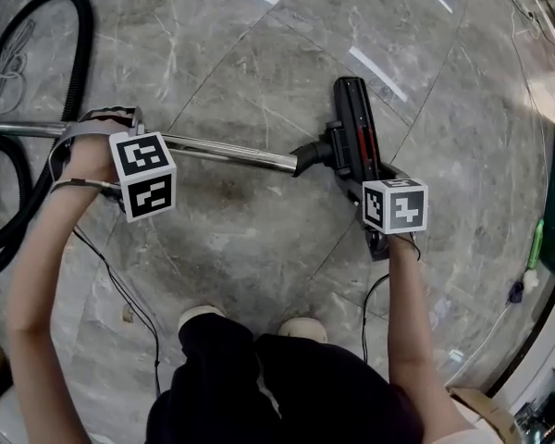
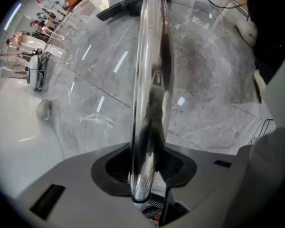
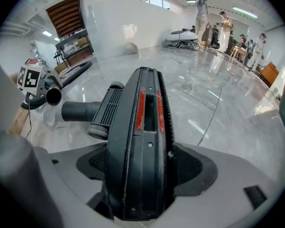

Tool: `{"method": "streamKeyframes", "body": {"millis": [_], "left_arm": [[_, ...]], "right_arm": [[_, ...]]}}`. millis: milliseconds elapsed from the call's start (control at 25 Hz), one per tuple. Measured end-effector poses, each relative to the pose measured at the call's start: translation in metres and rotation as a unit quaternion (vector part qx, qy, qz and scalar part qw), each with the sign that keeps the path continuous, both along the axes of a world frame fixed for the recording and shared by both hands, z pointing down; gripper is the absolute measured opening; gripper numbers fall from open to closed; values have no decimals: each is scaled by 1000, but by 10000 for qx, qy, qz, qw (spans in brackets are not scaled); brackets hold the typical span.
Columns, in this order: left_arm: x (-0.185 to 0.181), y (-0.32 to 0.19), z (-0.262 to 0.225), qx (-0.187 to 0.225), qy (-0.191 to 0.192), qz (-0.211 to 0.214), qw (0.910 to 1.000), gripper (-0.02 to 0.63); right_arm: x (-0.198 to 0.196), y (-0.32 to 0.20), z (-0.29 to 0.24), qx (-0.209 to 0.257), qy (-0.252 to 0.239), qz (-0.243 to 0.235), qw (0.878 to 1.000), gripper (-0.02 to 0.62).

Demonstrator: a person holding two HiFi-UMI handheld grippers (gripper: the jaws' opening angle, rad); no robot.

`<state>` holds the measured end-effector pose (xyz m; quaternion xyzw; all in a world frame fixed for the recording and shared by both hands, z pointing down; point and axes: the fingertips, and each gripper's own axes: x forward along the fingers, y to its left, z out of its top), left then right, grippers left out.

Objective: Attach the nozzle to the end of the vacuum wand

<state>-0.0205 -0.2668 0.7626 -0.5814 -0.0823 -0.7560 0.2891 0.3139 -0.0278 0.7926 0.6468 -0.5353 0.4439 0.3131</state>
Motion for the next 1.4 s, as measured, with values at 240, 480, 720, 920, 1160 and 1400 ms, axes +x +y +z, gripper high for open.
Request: {"method": "streamKeyframes", "body": {"millis": [240, 480, 720, 920, 1160, 1400], "left_arm": [[-7, 9, 1, -133, -670, -235, 9974, 141], [23, 3, 1, -141, -434, -429, 9980, 141], [44, -4, -4, -121, -352, -591, 9976, 141], [52, -13, -3, 113, -384, -837, 9957, 141], [63, -26, -1, 248, -540, -1122, 9919, 143], [80, -42, -1, 356, -513, -1242, 9903, 141]], "right_arm": [[11, 9, -8, 256, -48, 521, 9983, 407], [27, 13, -22, 580, 31, 1162, 9915, 405], [46, 3, -45, 783, 385, 1477, 9852, 404], [54, 0, -62, 780, 947, 1708, 9776, 405], [64, -10, -73, 705, 1293, 2064, 9673, 405], [75, -25, -92, 754, 1876, 2221, 9538, 405]]}}
